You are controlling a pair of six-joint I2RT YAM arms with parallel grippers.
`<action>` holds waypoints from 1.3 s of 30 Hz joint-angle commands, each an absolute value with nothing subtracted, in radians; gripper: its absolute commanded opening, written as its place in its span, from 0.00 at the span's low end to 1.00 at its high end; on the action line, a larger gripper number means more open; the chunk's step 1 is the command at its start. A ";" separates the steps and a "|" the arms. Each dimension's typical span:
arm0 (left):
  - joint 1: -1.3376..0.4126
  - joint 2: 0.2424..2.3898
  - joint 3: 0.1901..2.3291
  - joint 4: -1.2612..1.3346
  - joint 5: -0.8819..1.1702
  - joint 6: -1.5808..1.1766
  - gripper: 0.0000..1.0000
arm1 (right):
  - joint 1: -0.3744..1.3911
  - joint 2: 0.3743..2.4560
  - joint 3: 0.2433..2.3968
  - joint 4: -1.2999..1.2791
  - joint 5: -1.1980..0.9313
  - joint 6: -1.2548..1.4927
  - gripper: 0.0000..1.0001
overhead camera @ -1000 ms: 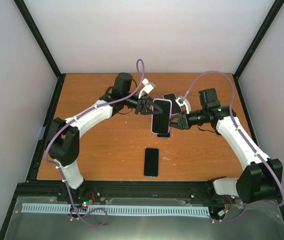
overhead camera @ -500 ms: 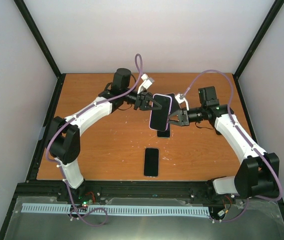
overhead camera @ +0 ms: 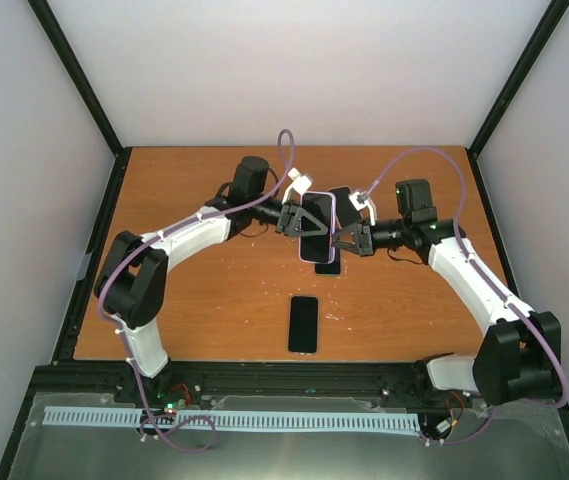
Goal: Take the phone out of the phone case
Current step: Remove the phone case from the phone.
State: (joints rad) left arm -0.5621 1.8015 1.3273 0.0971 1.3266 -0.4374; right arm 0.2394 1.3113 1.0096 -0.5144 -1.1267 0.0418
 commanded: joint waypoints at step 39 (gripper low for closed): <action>-1.087 1.864 1.187 0.251 -0.130 -0.425 0.59 | 0.072 1.417 1.052 -0.863 -0.401 0.205 0.03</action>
